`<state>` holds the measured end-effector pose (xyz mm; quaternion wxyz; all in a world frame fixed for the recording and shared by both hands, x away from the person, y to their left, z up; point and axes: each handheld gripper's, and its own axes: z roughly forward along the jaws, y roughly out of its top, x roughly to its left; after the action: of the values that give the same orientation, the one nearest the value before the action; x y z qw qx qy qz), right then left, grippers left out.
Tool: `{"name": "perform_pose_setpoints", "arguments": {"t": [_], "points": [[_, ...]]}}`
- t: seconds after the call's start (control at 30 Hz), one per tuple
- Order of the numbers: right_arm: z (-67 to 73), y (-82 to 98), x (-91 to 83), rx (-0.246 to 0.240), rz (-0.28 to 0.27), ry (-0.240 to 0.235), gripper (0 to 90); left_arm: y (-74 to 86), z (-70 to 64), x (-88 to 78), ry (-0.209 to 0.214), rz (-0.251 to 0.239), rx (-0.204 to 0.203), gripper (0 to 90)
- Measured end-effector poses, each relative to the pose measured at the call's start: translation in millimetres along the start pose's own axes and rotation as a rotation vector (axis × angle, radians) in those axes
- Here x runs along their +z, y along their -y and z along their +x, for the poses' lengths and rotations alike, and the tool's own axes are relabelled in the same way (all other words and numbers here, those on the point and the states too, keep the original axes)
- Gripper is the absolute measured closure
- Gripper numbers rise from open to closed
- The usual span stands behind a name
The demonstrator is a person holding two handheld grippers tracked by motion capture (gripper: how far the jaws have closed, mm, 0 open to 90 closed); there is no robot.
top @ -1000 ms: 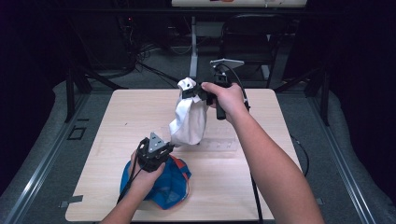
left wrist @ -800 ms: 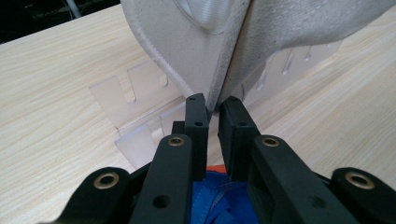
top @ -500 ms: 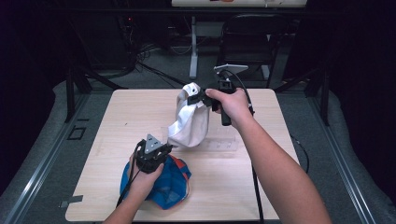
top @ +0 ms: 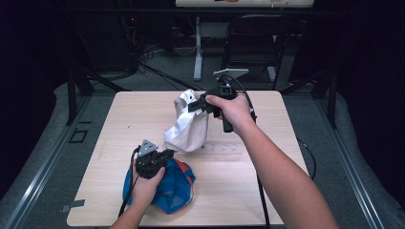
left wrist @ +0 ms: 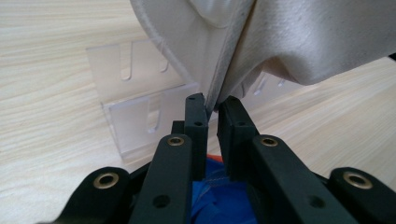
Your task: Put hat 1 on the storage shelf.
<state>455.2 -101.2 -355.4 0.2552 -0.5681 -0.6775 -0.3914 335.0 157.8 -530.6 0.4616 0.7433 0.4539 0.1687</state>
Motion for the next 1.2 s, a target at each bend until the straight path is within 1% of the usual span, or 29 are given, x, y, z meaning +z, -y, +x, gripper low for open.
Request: {"name": "perform_pose_setpoints", "arguments": {"t": [0.03, 0.1, 0.17, 0.2, 0.3, 0.33, 0.37, 0.43, 0.47, 0.5, 0.57, 0.6, 0.67, 0.7, 0.77, 0.83, 0.87, 0.93, 0.97, 1.0, 1.03, 1.07, 1.13, 1.17, 1.2], "points": [[0.6, 0.2, 0.7, 0.001, 0.002, 0.003, 74.3, 0.2, -0.2, -0.3, -0.007, 0.0, 0.004, 83.0], [1.3, 0.9, 1.9, -0.002, -0.003, 0.002, 74.2, 1.4, -0.1, 0.5, -0.006, 0.01, -0.008, 83.0], [1.8, 1.8, 2.2, -0.007, -0.003, 0.0, 74.1, 2.9, -0.6, 2.8, -0.013, 0.021, 0.002, 83.1], [2.1, 2.4, 1.9, -0.007, -0.002, 0.003, 74.0, 3.7, -0.2, 4.2, -0.01, 0.037, 0.016, 83.2], [1.0, 4.3, 0.3, -0.009, 0.001, 0.002, 72.8, 4.9, 0.0, 7.3, -0.019, 0.055, 0.019, 83.2], [0.4, 5.0, 0.1, -0.009, -0.007, 0.002, 72.5, 5.3, -0.1, 8.2, -0.018, 0.056, 0.023, 83.2], [0.0, 5.5, -0.4, -0.006, -0.01, 0.005, 72.3, 5.5, -0.9, 9.6, -0.027, 0.067, 0.035, 83.2], [-2.8, 6.8, -3.4, -0.02, -0.004, 0.011, 70.9, 5.5, -1.6, 9.6, -0.034, 0.074, 0.056, 83.2], [-3.1, 8.0, -3.9, -0.011, -0.021, 0.009, 70.1, 5.5, -1.8, 9.6, -0.037, 0.076, 0.059, 83.1], [-4.3, 8.7, -5.4, -0.021, -0.019, 0.008, 69.3, 5.4, -1.8, 9.5, -0.038, 0.078, 0.059, 82.9], [-4.9, 12.4, -9.7, -0.019, -0.034, 0.009, 67.3, 5.2, -1.5, 8.1, -0.047, 0.082, 0.068, 80.5], [-5.7, 14.0, -11.0, -0.033, -0.046, 0.01, 66.5, 5.4, -2.2, 7.3, -0.051, 0.073, 0.064, 78.4], [-5.5, 18.0, -15.8, -0.052, -0.055, 0.023, 65.1, 4.2, -2.3, 1.8, -0.047, 0.056, 0.068, 73.0], [-5.4, 20.8, -18.6, -0.068, -0.07, 0.032, 64.5, 3.5, -2.2, -1.4, -0.039, 0.047, 0.069, 71.3], [-6.2, 27.7, -26.5, -0.1, -0.091, 0.054, 62.9, 1.9, -2.6, -8.8, -0.032, 0.047, 0.075, 67.1], [-9.2, 34.8, -34.0, -0.116, -0.105, 0.048, 61.5, 2.3, -2.2, -16.2, -0.025, 0.036, 0.084, 64.4], [-10.5, 37.9, -36.6, -0.123, -0.115, 0.054, 60.7, 2.9, -1.7, -20.5, -0.022, 0.038, 0.087, 63.1], [-14.4, 47.3, -43.5, -0.15, -0.132, 0.086, 59.6, 5.5, 1.3, -30.0, -0.022, 0.041, 0.093, 61.2], [-17.6, 54.0, -46.8, -0.169, -0.144, 0.106, 59.1, 6.6, 2.7, -33.1, -0.017, 0.046, 0.091, 59.8], [-20.1, 58.1, -49.2, -0.182, -0.142, 0.117, 58.7, 8.7, 4.9, -38.1, -0.021, 0.051, 0.093, 58.9], [-24.1, 65.5, -51.7, -0.193, -0.158, 0.131, 57.9, 10.1, 6.3, -41.0, -0.02, 0.054, 0.092, 58.0], [-26.8, 70.0, -53.0, -0.202, -0.16, 0.144, 57.6, 11.7, 8.3, -45.3, -0.027, 0.062, 0.092, 57.8], [-34.8, 82.7, -56.1, -0.218, -0.162, 0.153, 56.4, 15.3, 12.8, -52.9, -0.031, 0.06, 0.083, 56.9], [-39.3, 89.3, -57.2, -0.221, -0.164, 0.147, 56.1, 16.5, 14.9, -57.1, -0.034, 0.064, 0.079, 56.9], [-44.4, 95.8, -58.0, -0.231, -0.159, 0.149, 55.8, 17.6, 17.2, -60.5, -0.026, 0.065, 0.069, 56.4]]}}
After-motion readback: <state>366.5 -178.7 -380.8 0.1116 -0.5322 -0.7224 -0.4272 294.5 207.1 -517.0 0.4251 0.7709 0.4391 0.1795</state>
